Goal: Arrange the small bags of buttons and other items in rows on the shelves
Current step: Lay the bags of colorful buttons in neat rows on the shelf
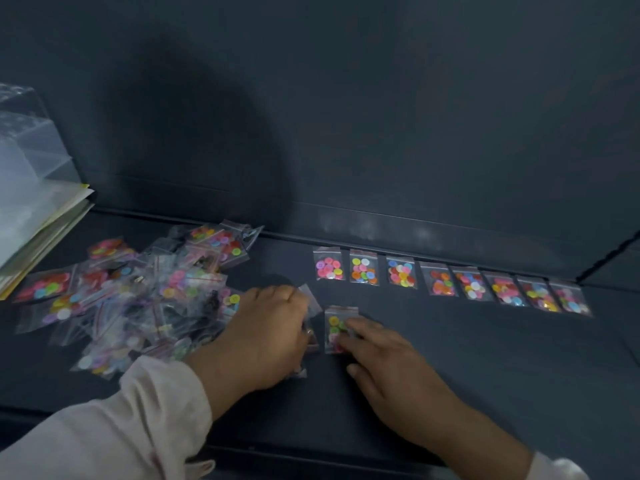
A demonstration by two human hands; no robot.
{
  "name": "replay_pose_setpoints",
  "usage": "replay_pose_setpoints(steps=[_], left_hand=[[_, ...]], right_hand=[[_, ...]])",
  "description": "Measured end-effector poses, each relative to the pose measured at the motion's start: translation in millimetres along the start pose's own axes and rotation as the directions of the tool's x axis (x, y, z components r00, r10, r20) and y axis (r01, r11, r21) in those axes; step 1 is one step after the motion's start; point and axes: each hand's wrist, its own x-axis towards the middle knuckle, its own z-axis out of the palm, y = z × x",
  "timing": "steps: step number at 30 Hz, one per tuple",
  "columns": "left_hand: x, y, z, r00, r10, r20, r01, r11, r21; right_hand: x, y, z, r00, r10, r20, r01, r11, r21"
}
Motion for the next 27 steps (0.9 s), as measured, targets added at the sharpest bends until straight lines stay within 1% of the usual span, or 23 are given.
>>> replay_pose_setpoints(steps=[2,5,8,11,13,17,19,22,25,27], left_hand=[[-3.4,-1.7,5.9,0.999,0.017,0.048,-0.019,0.999,0.034],[-0.5,6.3,11.0,0.998,0.038,0.052,-0.04,0.999,0.033],[0.9,23.5,15.5,0.996,0.079,0.032,-0.08,0.996,0.039],[-2.6,31.3,19.8,0.995,0.091,0.052,-0.095,0.992,0.086],[-6.8,30.5,21.0,0.995,0.094,0.03,-0.097,0.988,0.122],[-21.0,20.7,23.1,0.991,0.131,-0.006,-0.13,0.988,0.088],[-28.5,10.8,23.3,0.99,0.138,-0.04,-0.133,0.985,0.106],[-37.5,-6.9,20.2,0.99,0.115,-0.083,-0.101,0.983,0.156],[-43.8,-26.4,17.0,0.996,0.031,-0.078,-0.015,0.982,0.187],[-43.1,-32.3,13.4,0.994,-0.007,-0.111,0.03,0.978,0.206]], right_hand=[[-2.6,1.3,1.9,1.0,-0.024,0.001,0.024,0.998,-0.066],[-5.7,10.5,1.7,1.0,-0.001,-0.007,0.0,0.995,-0.096],[-8.3,20.9,-2.3,1.0,0.027,0.0,-0.027,0.998,-0.05],[-8.9,33.5,-3.3,0.999,0.032,-0.039,-0.032,0.999,-0.007],[-8.0,37.0,-3.3,0.997,0.028,-0.069,-0.029,1.0,-0.008],[-4.6,34.8,-2.6,0.996,0.041,-0.083,-0.041,0.999,-0.005],[-4.3,33.6,-2.4,0.994,0.051,-0.092,-0.051,0.999,-0.002],[-4.8,32.4,-1.4,0.995,0.059,-0.086,-0.06,0.998,-0.011],[-4.8,29.6,-1.9,0.994,0.064,-0.088,-0.066,0.998,-0.018],[-5.4,27.4,-1.2,0.993,0.079,-0.087,-0.081,0.997,-0.02]])
